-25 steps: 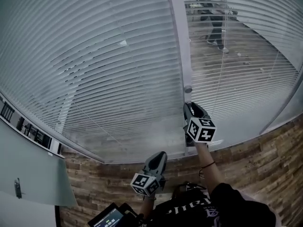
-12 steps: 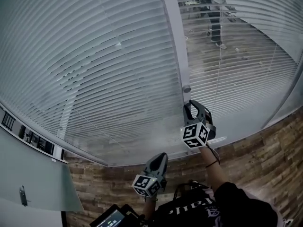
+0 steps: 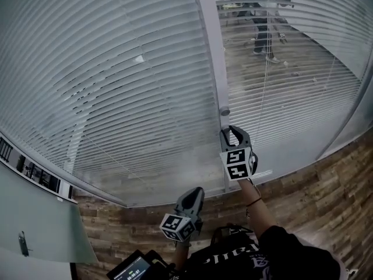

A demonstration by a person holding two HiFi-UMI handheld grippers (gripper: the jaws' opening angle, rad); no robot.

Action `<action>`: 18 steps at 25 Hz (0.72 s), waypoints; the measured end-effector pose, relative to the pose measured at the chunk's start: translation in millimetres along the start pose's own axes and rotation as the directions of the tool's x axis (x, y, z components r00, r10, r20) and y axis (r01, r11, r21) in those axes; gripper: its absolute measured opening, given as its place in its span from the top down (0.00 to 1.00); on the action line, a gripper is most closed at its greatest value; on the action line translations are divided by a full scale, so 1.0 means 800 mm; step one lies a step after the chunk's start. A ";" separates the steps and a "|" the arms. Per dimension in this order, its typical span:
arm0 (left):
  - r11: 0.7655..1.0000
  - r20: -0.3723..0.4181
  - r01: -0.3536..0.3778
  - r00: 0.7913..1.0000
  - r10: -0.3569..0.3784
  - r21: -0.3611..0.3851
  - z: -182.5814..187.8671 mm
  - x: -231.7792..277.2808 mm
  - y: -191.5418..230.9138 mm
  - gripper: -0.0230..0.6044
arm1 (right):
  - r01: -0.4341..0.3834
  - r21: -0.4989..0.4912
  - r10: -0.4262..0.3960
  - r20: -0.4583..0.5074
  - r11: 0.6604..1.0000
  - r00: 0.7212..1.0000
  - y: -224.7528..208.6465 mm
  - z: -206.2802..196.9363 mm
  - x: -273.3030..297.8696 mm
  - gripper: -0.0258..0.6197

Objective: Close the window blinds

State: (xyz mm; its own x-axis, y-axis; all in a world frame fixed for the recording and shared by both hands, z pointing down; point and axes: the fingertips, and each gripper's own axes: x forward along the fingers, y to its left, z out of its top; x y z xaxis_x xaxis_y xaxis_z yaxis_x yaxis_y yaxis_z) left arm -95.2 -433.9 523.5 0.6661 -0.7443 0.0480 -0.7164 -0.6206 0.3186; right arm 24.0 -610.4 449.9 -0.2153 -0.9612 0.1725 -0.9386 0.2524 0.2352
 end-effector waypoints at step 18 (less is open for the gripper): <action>1.000 0.013 -0.025 1.000 0.025 -0.001 -0.003 -0.002 -0.001 0.96 | -0.140 0.478 0.097 0.113 0.867 0.989 -0.003 0.004 -0.005 0.75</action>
State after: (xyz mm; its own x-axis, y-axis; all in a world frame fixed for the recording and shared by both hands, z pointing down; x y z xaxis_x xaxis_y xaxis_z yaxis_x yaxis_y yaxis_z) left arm -95.0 -431.8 525.4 0.6455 -0.7625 0.0433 -0.7324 -0.6020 0.3180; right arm 26.1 -607.5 445.6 -0.3346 -0.9385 0.0857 -0.9126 0.3000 -0.2779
